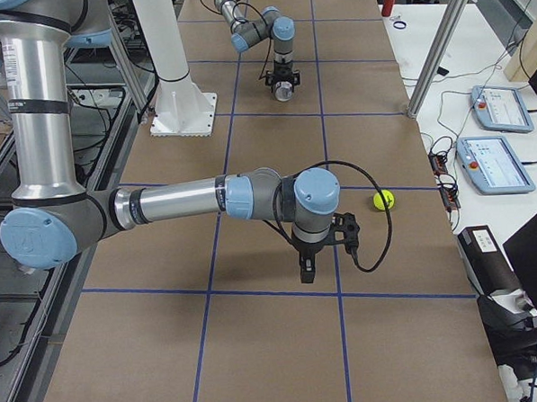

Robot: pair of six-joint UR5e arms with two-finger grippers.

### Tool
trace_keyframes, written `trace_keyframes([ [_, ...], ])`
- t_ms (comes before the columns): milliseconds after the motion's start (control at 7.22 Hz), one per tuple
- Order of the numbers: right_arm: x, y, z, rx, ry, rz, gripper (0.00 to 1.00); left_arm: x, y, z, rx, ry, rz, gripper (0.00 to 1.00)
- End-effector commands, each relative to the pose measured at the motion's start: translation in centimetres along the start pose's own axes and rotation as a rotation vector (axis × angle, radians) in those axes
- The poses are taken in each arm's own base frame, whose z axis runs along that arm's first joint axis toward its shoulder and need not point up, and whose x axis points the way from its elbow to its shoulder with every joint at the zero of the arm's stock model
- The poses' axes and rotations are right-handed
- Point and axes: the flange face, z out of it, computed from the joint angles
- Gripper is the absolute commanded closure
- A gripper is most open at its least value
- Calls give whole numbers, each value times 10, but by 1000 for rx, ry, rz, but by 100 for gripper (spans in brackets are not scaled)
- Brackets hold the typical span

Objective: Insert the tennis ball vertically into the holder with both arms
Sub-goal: 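Close the left gripper around the open end of the can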

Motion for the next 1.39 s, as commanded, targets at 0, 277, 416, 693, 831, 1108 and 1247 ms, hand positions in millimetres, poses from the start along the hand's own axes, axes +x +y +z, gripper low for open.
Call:
trace_keyframes([
  [0, 1, 1, 1, -3, 0, 3, 1, -2, 2, 7, -15, -2, -3, 0],
  [277, 1, 1, 1, -3, 0, 3, 1, -1, 2, 9, -17, 2, -4, 0],
  [416, 1, 1, 1, -3, -2, 3, 1, 2, 0, 10, -14, 4, 1, 0],
  [693, 2, 1, 1, -3, 0, 5, 1, 11, -5, 24, -26, 23, 10, 0],
  [831, 2, 1, 2, -4, 0, 4, 1, 11, -6, 24, -25, 23, 12, 0],
  [1108, 1, 1, 1, -2, -2, 2, 1, 12, -7, 23, -22, 22, 14, 9],
  [1247, 1, 1, 0, 0, 0, 2, 1, 12, -7, 23, -22, 22, 14, 22],
])
